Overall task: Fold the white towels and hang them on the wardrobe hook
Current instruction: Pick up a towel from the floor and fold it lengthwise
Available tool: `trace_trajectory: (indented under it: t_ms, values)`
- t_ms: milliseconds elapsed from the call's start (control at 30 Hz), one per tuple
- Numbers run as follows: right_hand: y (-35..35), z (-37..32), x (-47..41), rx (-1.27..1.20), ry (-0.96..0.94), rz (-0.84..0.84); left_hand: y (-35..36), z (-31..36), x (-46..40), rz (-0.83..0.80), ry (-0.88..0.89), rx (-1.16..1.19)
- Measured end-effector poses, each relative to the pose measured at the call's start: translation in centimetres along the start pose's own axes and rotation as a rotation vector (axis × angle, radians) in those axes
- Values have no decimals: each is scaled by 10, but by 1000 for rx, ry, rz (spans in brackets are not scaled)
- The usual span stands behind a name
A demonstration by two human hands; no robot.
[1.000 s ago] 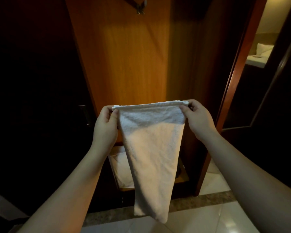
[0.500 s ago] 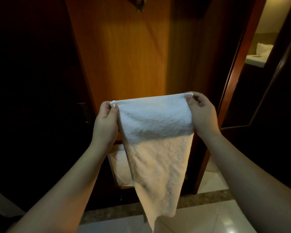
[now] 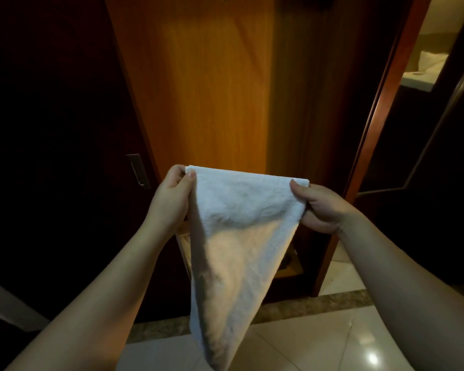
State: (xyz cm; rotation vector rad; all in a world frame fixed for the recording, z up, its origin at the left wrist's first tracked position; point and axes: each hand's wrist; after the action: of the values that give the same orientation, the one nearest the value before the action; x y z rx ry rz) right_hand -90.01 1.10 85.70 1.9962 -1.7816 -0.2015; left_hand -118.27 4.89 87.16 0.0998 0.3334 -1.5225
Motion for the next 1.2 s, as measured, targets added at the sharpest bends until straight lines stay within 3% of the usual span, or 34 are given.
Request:
trace_trajectory:
  t_ms: [133, 200, 300, 433, 733, 833, 1033, 1100, 1200]
  values:
    - [13, -4, -2, -16, -76, 8, -16, 9, -3, -71, -44, 208]
    - [24, -8, -4, -29, -94, -14, -20, 6, 2, -207, -220, 328]
    - [32, -6, -11, 30, -64, -47, -20, -12, 14, -388, -445, 322]
    - [24, 4, -16, 113, -13, 4, -14, -30, 18, -287, -454, 424]
    - [7, 7, -7, 96, 4, 73, -3, -28, 13, -311, -421, 352]
    - [11, 17, -11, 71, 21, 220, 9, -26, 13, -249, -450, 313]
    - [45, 84, -15, 43, -75, 656, 54, -45, 43, 91, -505, 197]
    - [57, 99, -6, 104, -131, 711, 69, -45, 60, 107, -446, 125]
    - [72, 106, 4, 159, -176, 647, 84, -39, 78, 134, -375, 76]
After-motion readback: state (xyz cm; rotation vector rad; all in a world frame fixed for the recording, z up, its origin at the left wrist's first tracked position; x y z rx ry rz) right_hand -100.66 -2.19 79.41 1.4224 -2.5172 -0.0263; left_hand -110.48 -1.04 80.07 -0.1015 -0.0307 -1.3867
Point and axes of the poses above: each hand's wrist, its own x-axis away from the middle knuckle, its own y-axis out of the palm, z = x × y, and after that the axes turned 3 degrees about z, right-handed
